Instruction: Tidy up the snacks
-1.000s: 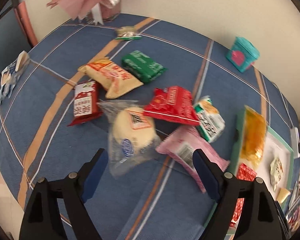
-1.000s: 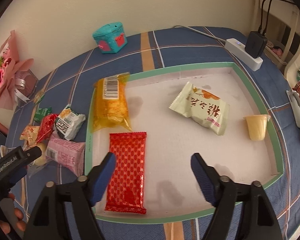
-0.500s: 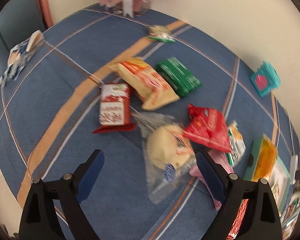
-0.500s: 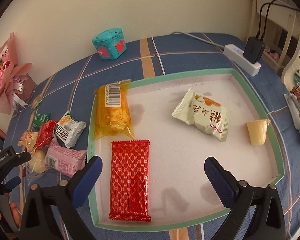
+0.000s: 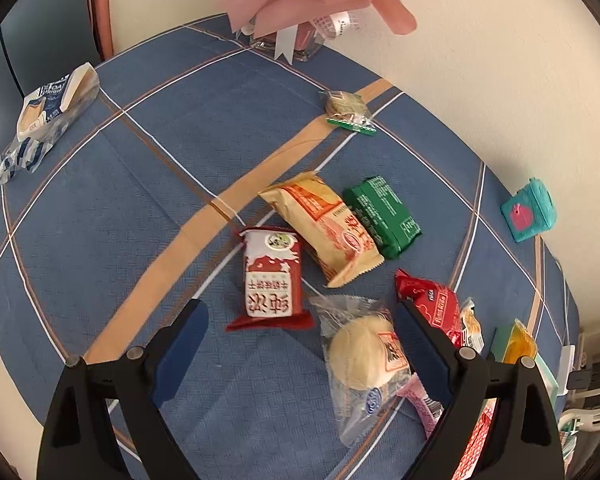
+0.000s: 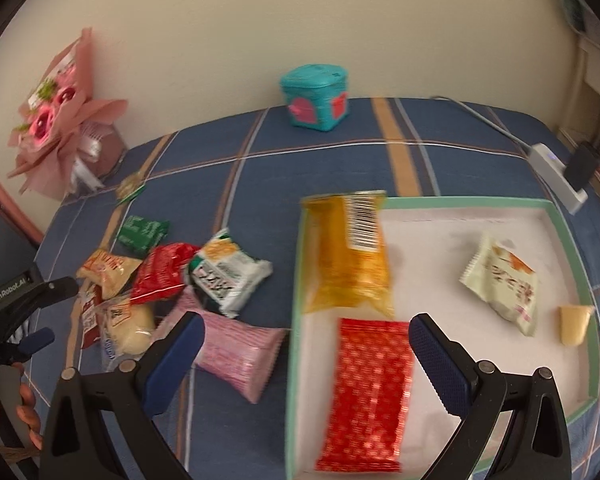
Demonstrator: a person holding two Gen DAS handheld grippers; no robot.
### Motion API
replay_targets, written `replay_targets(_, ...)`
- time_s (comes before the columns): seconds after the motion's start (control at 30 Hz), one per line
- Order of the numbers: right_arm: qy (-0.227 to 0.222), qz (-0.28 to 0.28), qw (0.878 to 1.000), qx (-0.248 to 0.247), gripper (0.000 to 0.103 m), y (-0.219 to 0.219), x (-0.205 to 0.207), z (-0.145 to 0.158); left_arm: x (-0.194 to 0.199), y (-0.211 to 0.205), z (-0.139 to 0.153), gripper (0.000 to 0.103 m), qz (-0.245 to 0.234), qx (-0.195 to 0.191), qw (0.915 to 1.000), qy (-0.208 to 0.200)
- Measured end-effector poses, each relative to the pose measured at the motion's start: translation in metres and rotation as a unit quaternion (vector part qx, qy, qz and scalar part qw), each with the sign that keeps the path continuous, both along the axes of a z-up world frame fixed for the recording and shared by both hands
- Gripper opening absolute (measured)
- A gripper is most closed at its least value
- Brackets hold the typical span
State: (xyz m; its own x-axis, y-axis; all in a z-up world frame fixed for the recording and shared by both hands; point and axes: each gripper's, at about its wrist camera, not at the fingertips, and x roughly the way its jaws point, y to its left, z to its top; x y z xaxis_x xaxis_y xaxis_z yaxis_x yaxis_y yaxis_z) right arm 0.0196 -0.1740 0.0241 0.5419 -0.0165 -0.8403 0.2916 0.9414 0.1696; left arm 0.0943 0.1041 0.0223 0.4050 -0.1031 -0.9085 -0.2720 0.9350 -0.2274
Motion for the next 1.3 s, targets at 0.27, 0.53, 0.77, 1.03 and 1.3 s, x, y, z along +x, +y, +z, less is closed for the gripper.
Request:
replay_targets(0.27,0.021,0.061,0.998,0.009,0.102,0.034,0.031,-0.016,0.008,-0.005,-0.018,0.094,-0.023,-0.016,0.9992,0.027)
replay_targets(0.53,0.037,0.095,0.995,0.013,0.089,0.050,0.048,-0.034,0.014,-0.025,-0.030,0.094,-0.053,-0.030,0.9971,0.045)
replay_targets(0.77,0.057,0.106,0.992,0.032,0.079,0.053,0.052,-0.048,0.017,-0.040,-0.045,0.094,-0.076,-0.057,0.9933,0.065)
replay_targets(1.03,0.083,0.103,0.990,0.054,0.079,0.051,0.042,-0.050,0.013,-0.042,-0.062,0.092,-0.067,-0.077,0.9905,0.092)
replay_targets(1.3,0.103,0.101,0.988,0.063,0.079,0.049,0.033,-0.053,0.011,-0.048,-0.066,0.075,-0.078,-0.068,0.9895,0.101)
